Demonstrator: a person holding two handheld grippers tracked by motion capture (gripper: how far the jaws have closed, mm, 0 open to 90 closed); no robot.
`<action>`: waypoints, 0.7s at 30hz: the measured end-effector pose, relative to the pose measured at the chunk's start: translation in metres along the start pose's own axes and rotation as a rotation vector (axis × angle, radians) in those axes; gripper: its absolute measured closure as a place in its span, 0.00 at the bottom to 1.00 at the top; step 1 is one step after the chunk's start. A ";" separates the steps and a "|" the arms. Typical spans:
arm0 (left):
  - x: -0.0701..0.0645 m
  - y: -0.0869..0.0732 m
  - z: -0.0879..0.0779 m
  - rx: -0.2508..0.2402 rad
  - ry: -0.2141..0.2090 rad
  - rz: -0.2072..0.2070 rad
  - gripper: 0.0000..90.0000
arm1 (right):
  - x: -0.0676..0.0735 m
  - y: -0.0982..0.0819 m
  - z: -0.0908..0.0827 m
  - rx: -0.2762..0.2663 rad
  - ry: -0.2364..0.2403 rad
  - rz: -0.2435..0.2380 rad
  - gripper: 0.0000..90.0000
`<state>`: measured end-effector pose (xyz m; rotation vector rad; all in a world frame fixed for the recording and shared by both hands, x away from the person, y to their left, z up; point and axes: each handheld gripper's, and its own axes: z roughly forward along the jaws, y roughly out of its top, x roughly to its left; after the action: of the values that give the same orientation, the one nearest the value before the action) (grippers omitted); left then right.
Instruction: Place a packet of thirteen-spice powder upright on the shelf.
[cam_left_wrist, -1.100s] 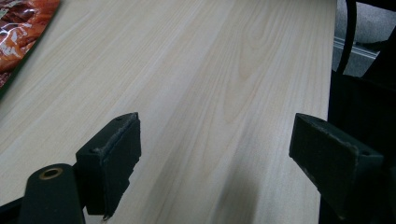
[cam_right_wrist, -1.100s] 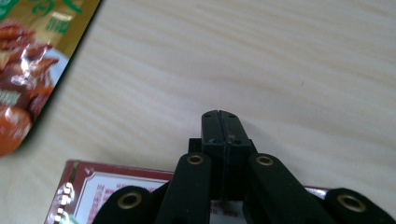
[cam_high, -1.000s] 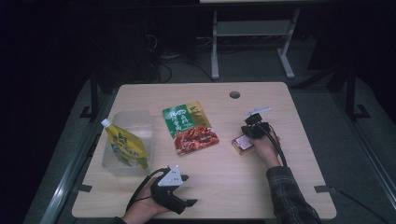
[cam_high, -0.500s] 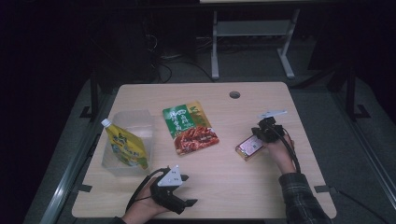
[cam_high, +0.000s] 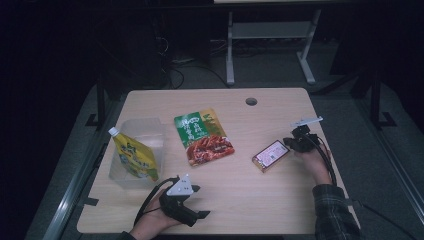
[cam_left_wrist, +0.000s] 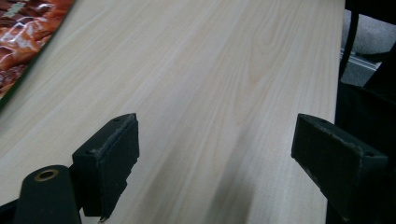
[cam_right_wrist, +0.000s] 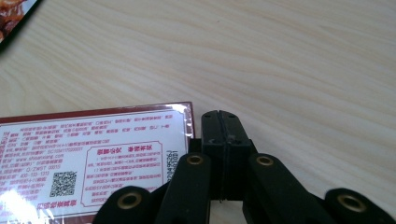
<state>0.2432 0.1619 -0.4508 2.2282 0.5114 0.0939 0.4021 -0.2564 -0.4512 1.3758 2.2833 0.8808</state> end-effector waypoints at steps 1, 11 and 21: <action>0.001 0.000 -0.001 -0.003 0.006 -0.003 0.16 | 0.000 0.000 0.001 0.004 -0.001 -0.007 1.00; 0.006 -0.001 -0.002 -0.009 0.053 -0.010 0.16 | 0.012 -0.003 0.001 0.050 0.051 -0.052 1.00; 0.006 -0.001 0.002 0.003 0.056 -0.003 0.16 | 0.038 -0.008 0.000 0.066 0.133 -0.126 1.00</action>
<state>0.2488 0.1634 -0.4529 2.2327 0.5452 0.1545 0.3788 -0.2253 -0.4550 1.2174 2.4892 0.8880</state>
